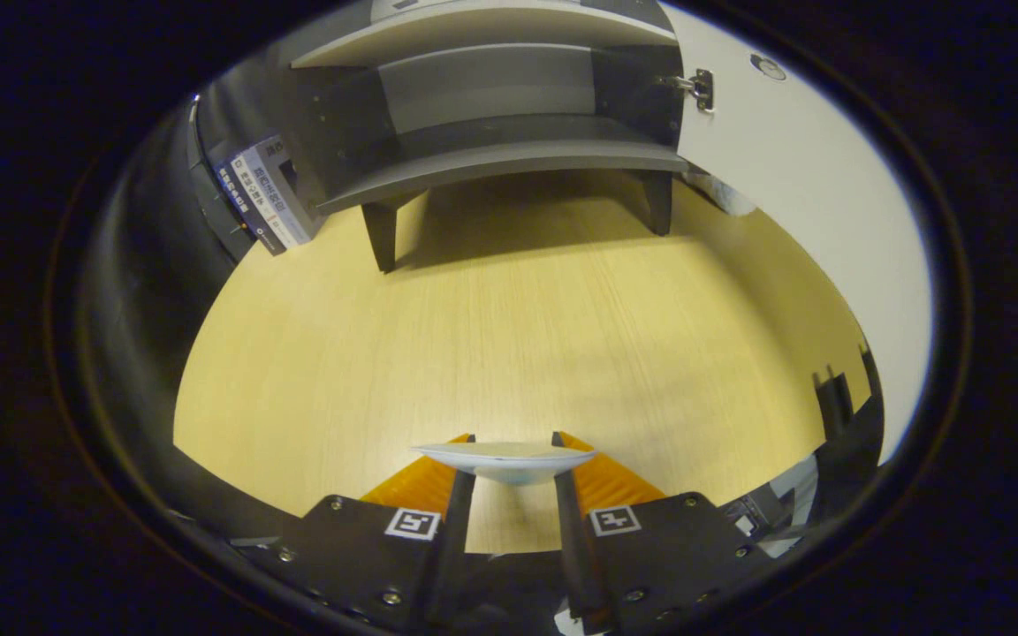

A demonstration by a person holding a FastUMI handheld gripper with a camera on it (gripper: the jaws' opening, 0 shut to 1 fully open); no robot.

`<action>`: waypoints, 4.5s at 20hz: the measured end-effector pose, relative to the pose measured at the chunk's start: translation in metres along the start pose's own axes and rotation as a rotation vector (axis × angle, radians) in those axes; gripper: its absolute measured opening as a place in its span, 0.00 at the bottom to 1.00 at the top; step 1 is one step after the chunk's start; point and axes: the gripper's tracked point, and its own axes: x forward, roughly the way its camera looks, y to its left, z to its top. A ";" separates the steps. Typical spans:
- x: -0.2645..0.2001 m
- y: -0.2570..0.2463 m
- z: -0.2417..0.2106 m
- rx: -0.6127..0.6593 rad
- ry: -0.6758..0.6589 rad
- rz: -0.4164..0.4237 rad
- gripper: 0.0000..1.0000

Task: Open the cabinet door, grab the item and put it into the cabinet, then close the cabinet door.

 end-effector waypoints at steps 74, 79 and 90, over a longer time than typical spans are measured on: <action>-0.114 0.023 0.465 -0.037 -0.488 0.154 0.95; -0.152 0.016 0.480 -0.026 -0.646 0.144 0.96; -0.249 -0.015 0.449 -0.079 -0.876 -0.055 0.96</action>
